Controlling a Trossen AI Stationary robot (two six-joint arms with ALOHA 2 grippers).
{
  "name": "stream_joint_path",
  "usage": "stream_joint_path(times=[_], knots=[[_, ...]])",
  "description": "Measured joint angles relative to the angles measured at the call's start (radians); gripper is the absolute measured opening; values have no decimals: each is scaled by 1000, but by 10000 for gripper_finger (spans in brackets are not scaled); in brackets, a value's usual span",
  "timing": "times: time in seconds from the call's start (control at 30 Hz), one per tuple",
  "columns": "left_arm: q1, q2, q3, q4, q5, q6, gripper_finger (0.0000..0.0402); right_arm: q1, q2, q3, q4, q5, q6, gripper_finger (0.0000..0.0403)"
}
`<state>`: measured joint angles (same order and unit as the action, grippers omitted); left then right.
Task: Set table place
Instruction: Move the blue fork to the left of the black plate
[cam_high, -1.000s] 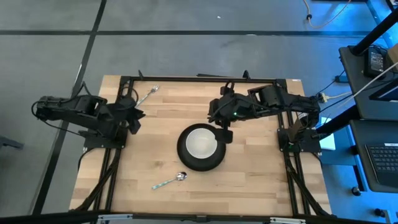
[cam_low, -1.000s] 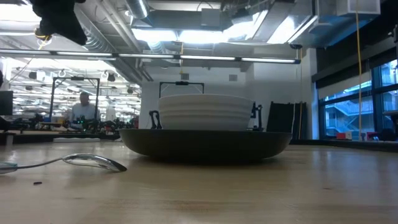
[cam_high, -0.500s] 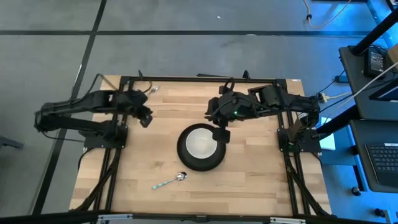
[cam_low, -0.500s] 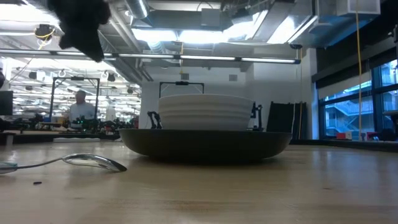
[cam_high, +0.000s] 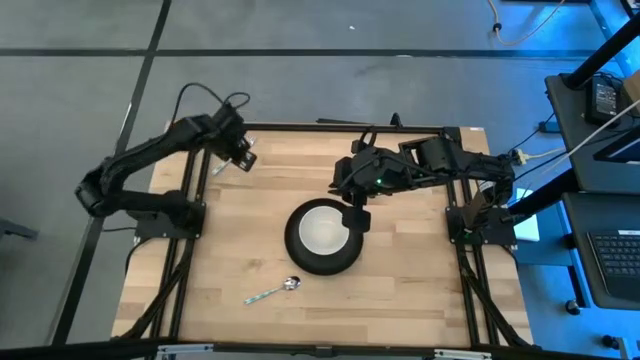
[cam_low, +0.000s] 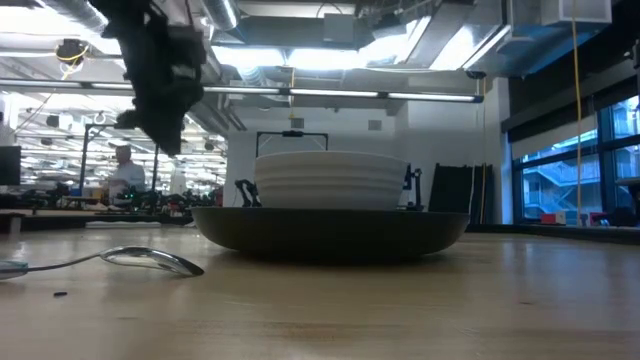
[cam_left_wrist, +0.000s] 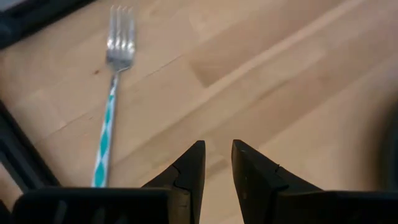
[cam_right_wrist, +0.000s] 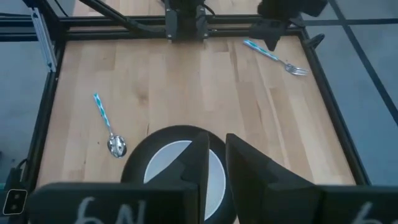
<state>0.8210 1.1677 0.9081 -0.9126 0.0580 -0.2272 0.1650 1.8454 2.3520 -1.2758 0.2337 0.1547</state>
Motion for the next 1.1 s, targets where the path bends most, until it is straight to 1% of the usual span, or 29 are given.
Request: stream_joint_path(times=[0.17, 0.33, 0.47, 0.6, 0.67, 0.93, 1.1], knots=[[153, 94, 0, -1, 50, 95, 73, 0, 0, 0, -1, 0, -1, 58], [237, 182, 0, -1, 118, 173, 73, 0, 0, 0, -1, 0, -1, 58], [260, 243, 0, -1, 98, 230, 73, 0, 0, 0, -1, 0, -1, 58], [261, 296, 0, 2, 13, 311, 73, 0, 0, 0, -1, 0, -1, 58], [261, 320, 0, 9, -12, 353, 73, 0, 0, 0, -1, 0, -1, 58], [262, 420, 0, 32, -18, 477, 73, 0, 0, 0, -1, 1, -1, 58], [272, 458, 0, 63, -67, 495, 73, 0, 0, 0, -1, 1, 2, 58]])
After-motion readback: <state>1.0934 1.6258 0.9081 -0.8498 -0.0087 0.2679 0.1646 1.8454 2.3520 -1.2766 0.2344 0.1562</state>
